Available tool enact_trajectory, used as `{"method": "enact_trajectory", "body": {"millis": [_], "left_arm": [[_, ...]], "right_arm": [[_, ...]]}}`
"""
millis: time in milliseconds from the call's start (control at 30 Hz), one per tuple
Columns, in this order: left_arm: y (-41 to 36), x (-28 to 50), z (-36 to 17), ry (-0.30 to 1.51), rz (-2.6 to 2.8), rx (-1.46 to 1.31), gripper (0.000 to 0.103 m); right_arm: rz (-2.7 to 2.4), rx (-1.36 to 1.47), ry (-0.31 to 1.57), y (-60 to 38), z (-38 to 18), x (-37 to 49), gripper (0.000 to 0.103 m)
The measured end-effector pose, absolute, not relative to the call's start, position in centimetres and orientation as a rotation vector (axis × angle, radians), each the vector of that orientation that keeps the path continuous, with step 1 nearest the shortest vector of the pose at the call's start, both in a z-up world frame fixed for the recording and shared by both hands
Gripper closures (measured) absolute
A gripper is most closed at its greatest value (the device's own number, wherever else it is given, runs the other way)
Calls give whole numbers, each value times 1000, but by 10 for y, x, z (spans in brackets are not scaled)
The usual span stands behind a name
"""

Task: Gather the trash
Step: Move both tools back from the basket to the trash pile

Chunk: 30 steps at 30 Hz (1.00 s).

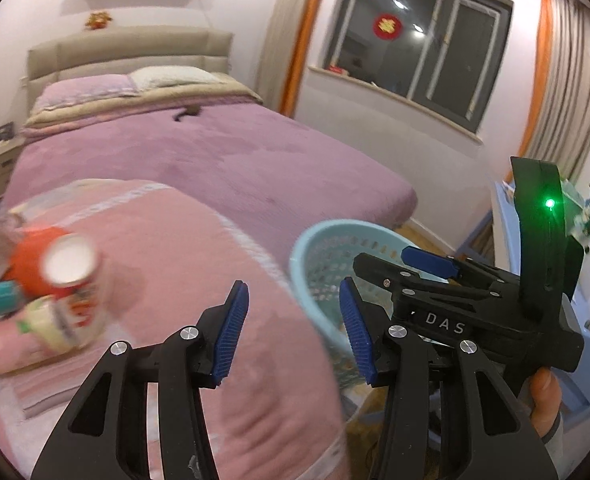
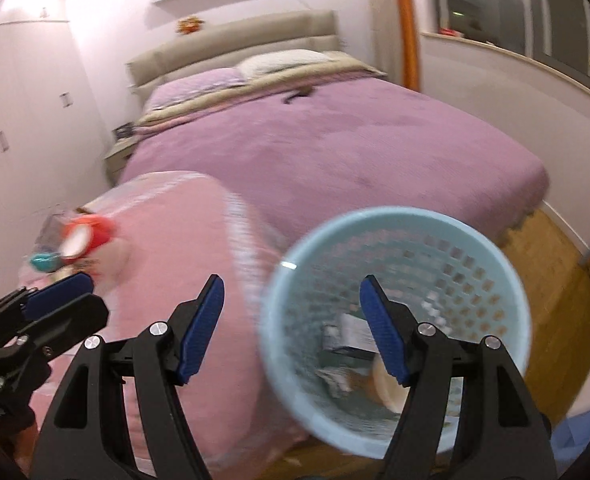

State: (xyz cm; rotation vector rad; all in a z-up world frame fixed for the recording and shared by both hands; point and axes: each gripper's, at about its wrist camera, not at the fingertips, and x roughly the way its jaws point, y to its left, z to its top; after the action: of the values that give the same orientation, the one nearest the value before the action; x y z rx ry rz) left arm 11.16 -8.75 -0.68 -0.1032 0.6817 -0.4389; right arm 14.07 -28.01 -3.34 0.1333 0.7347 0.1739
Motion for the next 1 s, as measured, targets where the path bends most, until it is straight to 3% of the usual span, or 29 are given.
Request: {"method": "enact_trajectory", "body": {"millis": [367, 500, 600, 1000], "left_arm": [[40, 92, -4, 662, -182, -214, 57], [83, 93, -11, 678, -97, -261, 57], [110, 97, -15, 694, -50, -283, 57], [154, 119, -36, 743, -3, -298, 58]], "right_arm": [[376, 48, 695, -163, -12, 155, 38], [436, 29, 697, -130, -11, 163, 48], [471, 10, 703, -109, -10, 168, 49], [504, -77, 740, -54, -23, 200, 49]]}}
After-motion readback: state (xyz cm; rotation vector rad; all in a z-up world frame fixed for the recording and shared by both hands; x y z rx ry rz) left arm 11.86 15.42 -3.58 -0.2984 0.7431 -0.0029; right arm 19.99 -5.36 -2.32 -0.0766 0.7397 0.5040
